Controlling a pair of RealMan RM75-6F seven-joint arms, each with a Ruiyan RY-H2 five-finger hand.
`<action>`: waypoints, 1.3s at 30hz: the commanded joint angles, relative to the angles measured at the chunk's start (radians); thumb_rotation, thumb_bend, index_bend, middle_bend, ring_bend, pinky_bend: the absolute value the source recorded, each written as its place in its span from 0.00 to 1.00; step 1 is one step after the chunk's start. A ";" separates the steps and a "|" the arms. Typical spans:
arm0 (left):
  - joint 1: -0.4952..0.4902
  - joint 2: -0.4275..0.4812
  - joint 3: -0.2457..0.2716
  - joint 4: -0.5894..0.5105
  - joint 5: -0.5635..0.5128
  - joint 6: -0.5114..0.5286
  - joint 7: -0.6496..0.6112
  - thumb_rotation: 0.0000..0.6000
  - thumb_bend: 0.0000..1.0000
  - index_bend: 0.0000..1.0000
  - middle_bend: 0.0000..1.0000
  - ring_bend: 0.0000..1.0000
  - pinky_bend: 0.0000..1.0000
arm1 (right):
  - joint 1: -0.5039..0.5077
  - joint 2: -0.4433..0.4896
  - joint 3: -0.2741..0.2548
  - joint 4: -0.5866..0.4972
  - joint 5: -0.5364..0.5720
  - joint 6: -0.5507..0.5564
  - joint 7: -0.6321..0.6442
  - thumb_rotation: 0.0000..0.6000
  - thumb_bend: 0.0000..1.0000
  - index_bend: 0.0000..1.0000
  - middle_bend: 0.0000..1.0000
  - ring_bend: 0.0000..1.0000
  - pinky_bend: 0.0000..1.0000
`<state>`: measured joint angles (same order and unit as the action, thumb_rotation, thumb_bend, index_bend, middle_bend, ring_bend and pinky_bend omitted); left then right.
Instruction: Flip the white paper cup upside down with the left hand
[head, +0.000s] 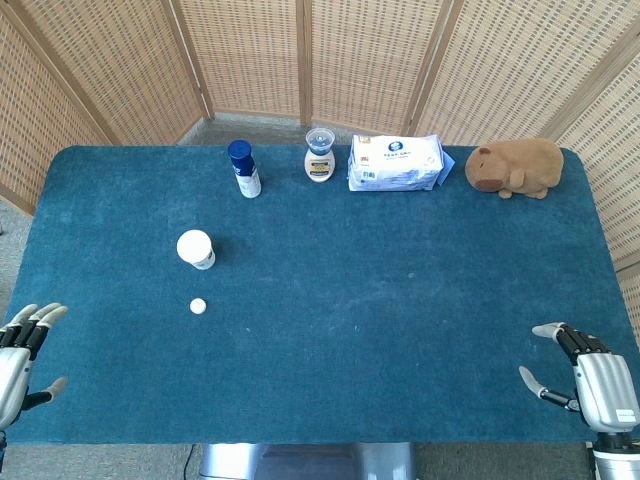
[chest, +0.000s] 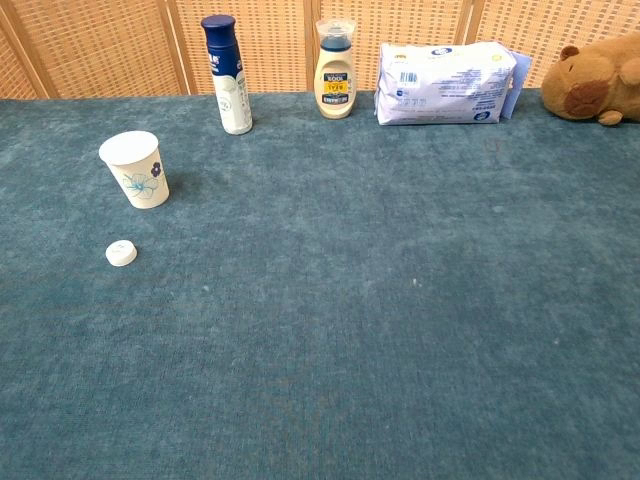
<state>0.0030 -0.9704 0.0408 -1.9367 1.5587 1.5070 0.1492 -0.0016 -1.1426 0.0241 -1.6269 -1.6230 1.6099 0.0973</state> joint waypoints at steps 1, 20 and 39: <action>-0.005 -0.004 -0.003 -0.001 -0.006 -0.008 0.004 1.00 0.17 0.10 0.16 0.08 0.18 | 0.002 0.000 0.001 -0.003 0.002 -0.003 -0.004 0.68 0.33 0.32 0.34 0.40 0.42; -0.036 0.019 -0.037 -0.023 -0.009 -0.013 0.096 1.00 0.18 0.22 0.16 0.08 0.19 | -0.004 0.002 -0.003 0.003 -0.002 0.005 0.017 0.69 0.33 0.32 0.34 0.41 0.43; -0.309 -0.041 -0.209 -0.077 -0.349 -0.268 0.530 1.00 0.18 0.23 0.13 0.02 0.18 | -0.025 0.000 -0.005 0.065 0.029 0.009 0.076 0.69 0.33 0.32 0.34 0.41 0.43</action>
<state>-0.2600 -0.9862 -0.1365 -2.0140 1.2580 1.2771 0.6382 -0.0265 -1.1424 0.0190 -1.5626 -1.5940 1.6190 0.1725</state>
